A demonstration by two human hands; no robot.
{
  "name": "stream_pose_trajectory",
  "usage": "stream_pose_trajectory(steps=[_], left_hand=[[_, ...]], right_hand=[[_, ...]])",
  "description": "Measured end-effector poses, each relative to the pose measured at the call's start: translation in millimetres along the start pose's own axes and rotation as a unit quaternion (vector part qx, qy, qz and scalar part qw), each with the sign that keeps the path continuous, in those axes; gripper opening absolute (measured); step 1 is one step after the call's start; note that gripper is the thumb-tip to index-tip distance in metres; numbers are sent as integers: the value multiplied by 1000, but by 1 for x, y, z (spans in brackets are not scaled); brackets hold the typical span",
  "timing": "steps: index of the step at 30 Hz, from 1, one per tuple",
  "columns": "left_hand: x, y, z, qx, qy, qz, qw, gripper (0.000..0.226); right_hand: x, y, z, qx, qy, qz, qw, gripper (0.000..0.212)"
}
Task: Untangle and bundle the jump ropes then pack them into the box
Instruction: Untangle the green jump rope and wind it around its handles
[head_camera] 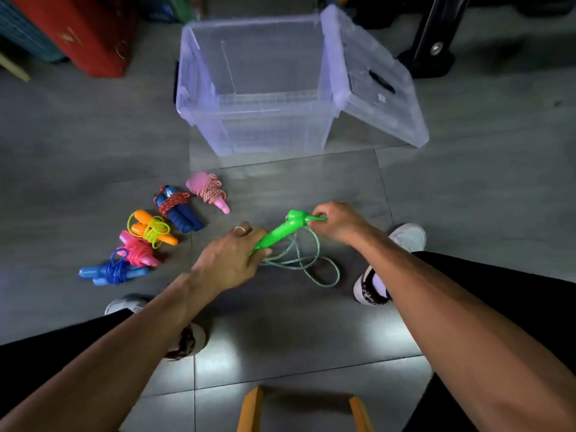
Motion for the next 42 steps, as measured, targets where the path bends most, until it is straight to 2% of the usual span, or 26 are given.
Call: stream_pose_trajectory(steps=[4, 6, 8, 13, 15, 17, 23, 27, 29, 30, 31, 33, 34, 36, 39, 40, 41, 42], left_hand=[[43, 53, 11, 4, -174, -152, 973, 35], [62, 79, 22, 13, -218, -230, 948, 39], [78, 104, 32, 57, -243, -281, 927, 41], [101, 142, 56, 181, -237, -251, 921, 43], [102, 148, 63, 211, -241, -223, 921, 40], [98, 152, 64, 225, -236, -182, 928, 36], [71, 154, 54, 229, -136, -50, 963, 29], [44, 158, 50, 250, 24, 58, 966, 26], [30, 155, 49, 228, 139, 121, 956, 17], [23, 149, 48, 186, 205, 182, 944, 25], [18, 139, 51, 130, 276, 262, 915, 38], [21, 119, 61, 24, 389, 387, 836, 55], [24, 112, 64, -4, 410, 413, 813, 57], [28, 101, 66, -12, 426, 439, 791, 48], [22, 92, 62, 23, 453, 486, 747, 28], [16, 92, 59, 41, 458, 483, 745, 24], [8, 97, 56, 67, 454, 448, 767, 21], [0, 105, 51, 83, 433, 373, 817, 20]], right_hand=[[-45, 38, 45, -42, -34, -147, 988, 25], [-72, 60, 77, -73, -24, -176, 981, 37], [-97, 82, 110, -95, 15, -174, 980, 48], [-120, 107, 160, -57, 134, -23, 989, 43], [-118, 101, 170, -61, 144, -38, 987, 34], [-115, 92, 177, -67, 134, -93, 984, 36], [-126, 80, 177, -40, 116, -179, 976, 32], [-123, 88, 161, 12, 109, -208, 972, 30], [-122, 92, 155, 37, 121, -195, 973, 28], [-124, 93, 152, 45, 134, -182, 973, 28], [-126, 92, 151, 49, 150, -167, 973, 27], [-133, 84, 152, 43, 178, -145, 972, 25], [-135, 77, 152, 35, 189, -136, 972, 22], [-138, 65, 153, 18, 199, -111, 973, 19], [-133, 51, 153, -13, 199, -54, 978, 45], [-128, 48, 151, -20, 193, -34, 981, 49], [-123, 47, 149, -21, 184, -16, 983, 48], [-116, 47, 146, -14, 170, 6, 985, 45]])
Point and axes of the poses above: each hand's wrist, its own z-axis away from the middle knuckle, its own y-axis out of the back of the hand, x = y × z, the point moved 8 cm from there along -z, towards the middle knuckle, and after that the axes turned 9 degrees about x, right-handed, at the moved point
